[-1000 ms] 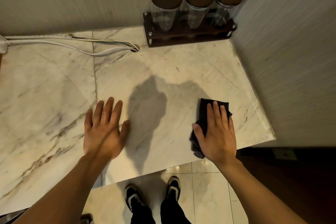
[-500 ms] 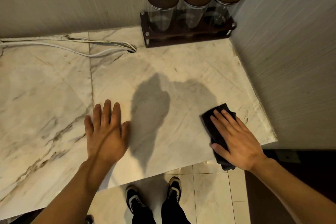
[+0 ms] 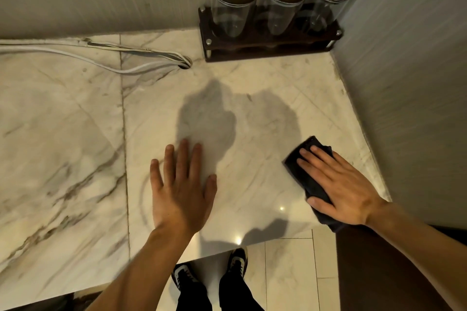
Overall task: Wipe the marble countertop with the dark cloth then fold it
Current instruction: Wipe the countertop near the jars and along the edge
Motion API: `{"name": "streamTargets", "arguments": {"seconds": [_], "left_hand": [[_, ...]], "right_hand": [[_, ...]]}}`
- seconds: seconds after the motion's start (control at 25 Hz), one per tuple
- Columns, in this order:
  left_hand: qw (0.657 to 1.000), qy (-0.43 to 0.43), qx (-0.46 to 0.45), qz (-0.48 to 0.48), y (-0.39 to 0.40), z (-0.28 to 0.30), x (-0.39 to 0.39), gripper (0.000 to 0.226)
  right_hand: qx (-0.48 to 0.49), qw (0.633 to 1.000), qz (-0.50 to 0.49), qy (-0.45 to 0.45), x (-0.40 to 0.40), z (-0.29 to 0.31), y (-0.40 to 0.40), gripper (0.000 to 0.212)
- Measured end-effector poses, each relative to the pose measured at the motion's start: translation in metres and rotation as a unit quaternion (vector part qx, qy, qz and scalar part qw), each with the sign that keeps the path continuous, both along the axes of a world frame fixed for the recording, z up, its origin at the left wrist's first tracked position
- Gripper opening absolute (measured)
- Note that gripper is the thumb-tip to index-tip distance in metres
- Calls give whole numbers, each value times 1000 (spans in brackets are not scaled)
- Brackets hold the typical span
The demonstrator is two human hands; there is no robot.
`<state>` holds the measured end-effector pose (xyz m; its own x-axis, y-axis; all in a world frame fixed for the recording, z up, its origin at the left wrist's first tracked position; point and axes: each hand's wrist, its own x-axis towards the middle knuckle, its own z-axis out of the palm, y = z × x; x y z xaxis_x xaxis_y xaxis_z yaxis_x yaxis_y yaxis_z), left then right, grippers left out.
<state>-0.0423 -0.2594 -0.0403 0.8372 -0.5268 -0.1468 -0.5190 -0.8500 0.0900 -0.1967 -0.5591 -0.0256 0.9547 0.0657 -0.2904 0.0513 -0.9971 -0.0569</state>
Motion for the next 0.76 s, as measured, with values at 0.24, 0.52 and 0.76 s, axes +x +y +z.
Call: {"name": "streamTargets", "arguments": {"seconds": [0.24, 0.52, 0.76], "left_hand": [[1000, 0, -11, -1, -1, 1, 1, 65], [1000, 8, -10, 5, -2, -1, 2, 67], [1000, 7, -4, 7, -2, -2, 2, 67]], "right_hand": [[-8, 1000, 3, 2, 53, -1, -22, 76], [-4, 999, -35, -14, 123, -1, -41, 78], [21, 985, -164, -47, 162, -8, -47, 74]]}}
